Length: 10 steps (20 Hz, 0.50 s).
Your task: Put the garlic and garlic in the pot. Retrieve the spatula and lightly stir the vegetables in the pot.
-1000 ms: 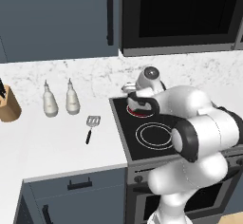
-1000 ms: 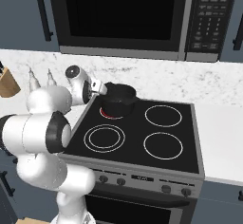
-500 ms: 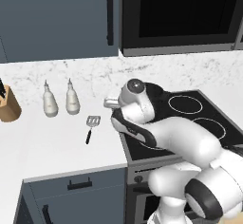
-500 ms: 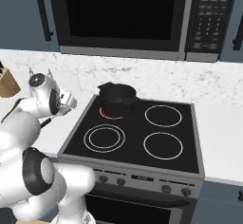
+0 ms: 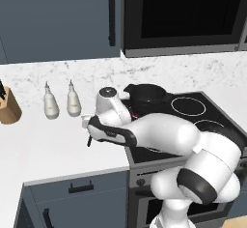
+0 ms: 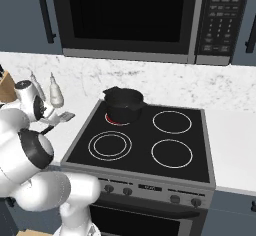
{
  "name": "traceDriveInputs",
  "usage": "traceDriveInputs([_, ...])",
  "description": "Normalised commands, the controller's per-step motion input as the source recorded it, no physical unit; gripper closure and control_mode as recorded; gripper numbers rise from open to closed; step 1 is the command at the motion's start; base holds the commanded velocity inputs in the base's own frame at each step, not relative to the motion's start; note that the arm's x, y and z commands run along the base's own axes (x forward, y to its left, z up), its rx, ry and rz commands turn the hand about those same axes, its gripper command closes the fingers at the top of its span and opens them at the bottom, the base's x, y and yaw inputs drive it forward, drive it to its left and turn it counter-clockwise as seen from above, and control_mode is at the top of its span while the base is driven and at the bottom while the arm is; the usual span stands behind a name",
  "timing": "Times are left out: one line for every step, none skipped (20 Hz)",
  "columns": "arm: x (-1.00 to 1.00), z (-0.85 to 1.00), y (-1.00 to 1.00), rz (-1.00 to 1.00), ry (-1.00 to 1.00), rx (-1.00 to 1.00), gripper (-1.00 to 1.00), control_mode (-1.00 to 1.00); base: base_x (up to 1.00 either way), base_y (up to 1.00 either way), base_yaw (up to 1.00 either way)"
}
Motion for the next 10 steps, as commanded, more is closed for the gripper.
traceDriveInputs([0.02, -0.30, 0.60, 0.10, 0.36, -0.05, -1.00, -1.00, 0.00, 0.00, 0.00])
traceDriveInputs([0.01, -0.28, 0.68, 0.12, 0.39, -0.06, -1.00, -1.00, 0.00, 0.00, 0.00])
traceDriveInputs([0.11, -0.41, 0.43, 0.09, 0.26, 0.00, -1.00, -1.00, 0.00, 0.00, 0.00])
traceDriveInputs([0.40, -0.48, 0.54, 0.01, 0.26, -0.02, -1.00, -1.00, 0.00, 0.00, 0.00])
traceDriveInputs([0.31, -0.60, 0.44, 0.03, 0.16, -0.05, -1.00, -1.00, 0.00, 0.00, 0.00])
traceDriveInputs([0.57, -0.66, 0.44, 0.00, 0.10, -0.07, -1.00, -1.00, 0.00, 0.00, 0.00])
traceDriveInputs([0.54, -0.75, 0.39, 0.00, 0.09, -0.07, -1.00, -1.00, 0.00, 0.00, 0.00])
traceDriveInputs([0.42, -0.83, 0.21, 0.00, 0.04, -0.05, -1.00, -1.00, 0.00, 0.00, 0.00])
traceDriveInputs([0.40, -0.84, 0.21, 0.00, 0.01, -0.05, -1.00, -1.00, 0.00, 0.00, 0.00])
traceDriveInputs([0.24, -0.76, 0.33, 0.00, 0.00, -0.09, -1.00, -1.00, 0.00, 0.00, 0.00])
